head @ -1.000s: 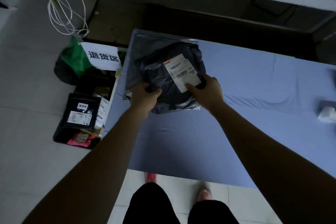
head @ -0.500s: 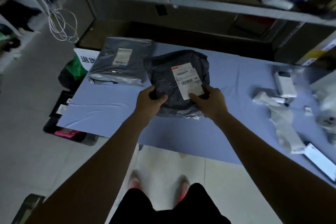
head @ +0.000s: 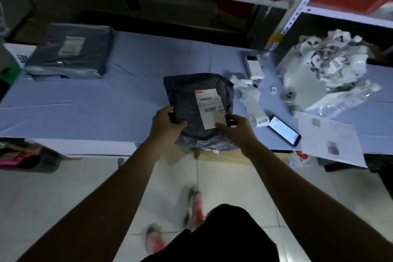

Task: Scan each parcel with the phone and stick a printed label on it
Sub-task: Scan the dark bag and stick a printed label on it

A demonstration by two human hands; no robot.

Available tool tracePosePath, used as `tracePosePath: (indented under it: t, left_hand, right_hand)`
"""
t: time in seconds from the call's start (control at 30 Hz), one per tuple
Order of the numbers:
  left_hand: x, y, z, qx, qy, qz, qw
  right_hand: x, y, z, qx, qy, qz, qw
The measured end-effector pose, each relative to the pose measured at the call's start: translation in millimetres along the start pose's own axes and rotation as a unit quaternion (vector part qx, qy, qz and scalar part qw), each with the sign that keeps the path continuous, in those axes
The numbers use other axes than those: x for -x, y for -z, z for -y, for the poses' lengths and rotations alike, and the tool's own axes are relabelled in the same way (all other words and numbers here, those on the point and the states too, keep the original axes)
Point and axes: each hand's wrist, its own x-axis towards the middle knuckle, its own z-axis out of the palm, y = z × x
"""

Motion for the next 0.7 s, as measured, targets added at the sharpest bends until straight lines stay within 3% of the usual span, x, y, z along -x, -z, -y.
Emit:
tracePosePath:
  t: [0.17, 0.33, 0.43, 0.57, 0.7]
  left_hand:
    - [12.6, -58.0, -4.5, -0.036, 0.029, 0.012, 0.999]
    - [-9.2, -127.7, -12.5, -0.068, 0.074, -0.005, 0.995]
    - [-21.8, -159.0, -12.1, -0.075, 0.110, -0.025, 0.991]
    - [-33.6, -187.4, -11.5, -0.057, 0.164, -0.048, 0.984]
    - [-36.7, -200.5, -15.3, -0.086, 0.177, -0.099, 0.975]
  right_hand:
    - [-10.6, 28.8, -50.4, -0.044, -0.056, 0.023, 0.997]
    - [-53.9, 66.3, -94.3, -0.042, -0.050, 0.032, 0.997]
    - [-77.9, 83.8, -111.8, -0.027, -0.044, 0.082, 0.995]
    - [-103.2, 104.1, -119.9, 0.006, -0.012, 0.157, 0.988]
    - [-125.0, 135.0, -121.4, 0.048, 0.070, 0.093, 0.992]
